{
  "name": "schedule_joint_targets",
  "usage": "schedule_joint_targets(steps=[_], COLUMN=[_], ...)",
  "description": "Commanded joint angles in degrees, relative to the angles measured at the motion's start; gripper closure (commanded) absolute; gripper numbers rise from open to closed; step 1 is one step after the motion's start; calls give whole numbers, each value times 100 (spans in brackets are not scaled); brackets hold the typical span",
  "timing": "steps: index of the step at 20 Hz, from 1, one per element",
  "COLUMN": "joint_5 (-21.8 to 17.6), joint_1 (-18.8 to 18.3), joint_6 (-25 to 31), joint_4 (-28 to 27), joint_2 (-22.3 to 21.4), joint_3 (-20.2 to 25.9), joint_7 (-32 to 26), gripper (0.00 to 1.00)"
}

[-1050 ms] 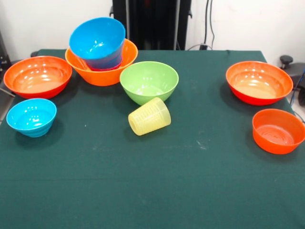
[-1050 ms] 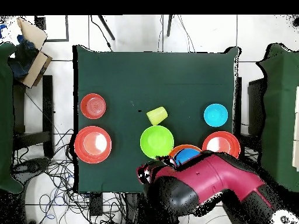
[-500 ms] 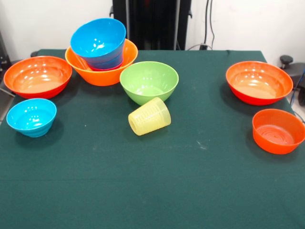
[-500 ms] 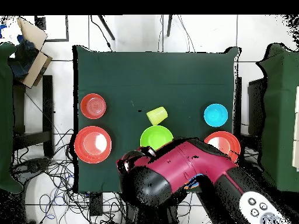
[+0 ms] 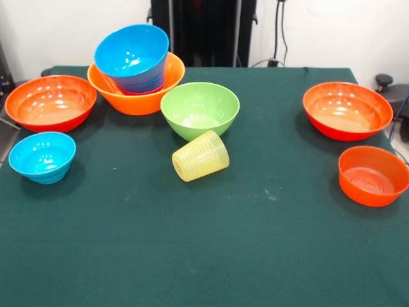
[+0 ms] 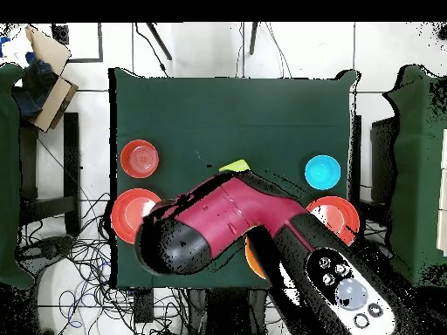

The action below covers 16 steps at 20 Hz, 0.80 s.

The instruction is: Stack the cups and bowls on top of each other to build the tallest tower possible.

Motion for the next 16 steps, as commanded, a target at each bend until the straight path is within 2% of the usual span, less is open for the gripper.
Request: schedule_joint_targets(steps=[1, 4, 7, 16], joint_5=[-519, -729, -1180, -1845], joint_1=[634, 707, 788, 801], joint_6=[784, 347, -315, -1344], joint_4=[-879, -793, -599, -189], joint_2=[732, 908, 1108, 1418], joint_3=[-984, -1166, -1451, -1954], joint_7=[-399, -290, -22, 300], gripper=[0, 0, 0, 0])
